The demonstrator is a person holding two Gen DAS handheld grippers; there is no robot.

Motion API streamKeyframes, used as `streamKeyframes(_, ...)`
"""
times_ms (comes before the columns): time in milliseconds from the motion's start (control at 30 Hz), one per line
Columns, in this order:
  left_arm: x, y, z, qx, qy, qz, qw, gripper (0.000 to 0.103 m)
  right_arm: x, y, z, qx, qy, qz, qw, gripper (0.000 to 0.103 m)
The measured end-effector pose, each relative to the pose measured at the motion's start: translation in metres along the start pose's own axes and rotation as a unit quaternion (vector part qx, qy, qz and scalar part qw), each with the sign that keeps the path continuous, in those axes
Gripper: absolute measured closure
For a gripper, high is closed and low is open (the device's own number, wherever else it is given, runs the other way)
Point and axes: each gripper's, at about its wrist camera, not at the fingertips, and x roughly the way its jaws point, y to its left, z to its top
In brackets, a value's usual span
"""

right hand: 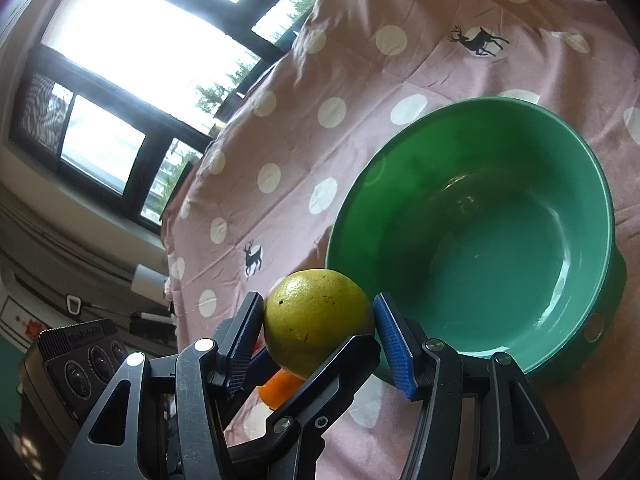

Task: Organize fruits
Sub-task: 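Lower the pear into the green bowl and open the right gripper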

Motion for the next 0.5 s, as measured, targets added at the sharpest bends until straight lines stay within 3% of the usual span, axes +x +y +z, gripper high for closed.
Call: streamKeyframes(500, 0.017, -0.018, 0.006, 0.022, 0.008, -0.023, 0.9994, 0.036, -0.018, -0.019, 0.008, 0.026, -0.030, -0.011, 0.999, 0.043)
